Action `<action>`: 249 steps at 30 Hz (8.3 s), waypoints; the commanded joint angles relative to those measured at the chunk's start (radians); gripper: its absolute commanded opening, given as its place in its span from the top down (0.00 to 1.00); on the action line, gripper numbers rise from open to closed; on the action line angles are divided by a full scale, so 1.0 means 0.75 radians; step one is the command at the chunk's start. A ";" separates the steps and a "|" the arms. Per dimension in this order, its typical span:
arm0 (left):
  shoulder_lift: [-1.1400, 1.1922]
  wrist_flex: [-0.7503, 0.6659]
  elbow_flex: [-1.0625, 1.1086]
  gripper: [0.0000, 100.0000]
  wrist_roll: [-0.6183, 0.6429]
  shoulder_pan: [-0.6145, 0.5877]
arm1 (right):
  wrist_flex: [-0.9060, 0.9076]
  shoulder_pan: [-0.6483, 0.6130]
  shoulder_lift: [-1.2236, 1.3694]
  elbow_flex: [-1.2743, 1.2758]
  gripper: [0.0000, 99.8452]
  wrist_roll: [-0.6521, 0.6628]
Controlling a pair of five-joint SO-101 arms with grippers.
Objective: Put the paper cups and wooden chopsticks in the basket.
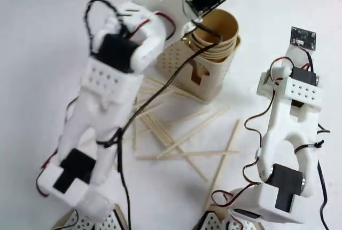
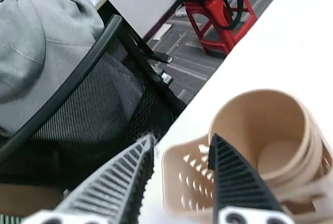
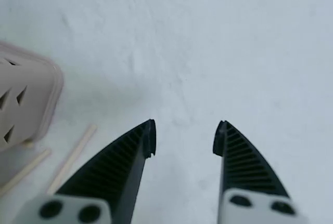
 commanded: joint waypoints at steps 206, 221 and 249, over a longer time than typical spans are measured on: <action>-0.844 0.137 1.692 0.69 0.399 -0.780 | -0.647 -0.582 -1.613 1.344 0.98 -0.055; 0.179 0.135 1.078 0.69 0.507 -0.776 | -0.899 -0.580 -1.623 1.549 0.98 -0.057; 0.756 0.248 0.573 0.98 0.567 -0.770 | -0.897 -0.576 -1.623 1.549 0.98 -0.174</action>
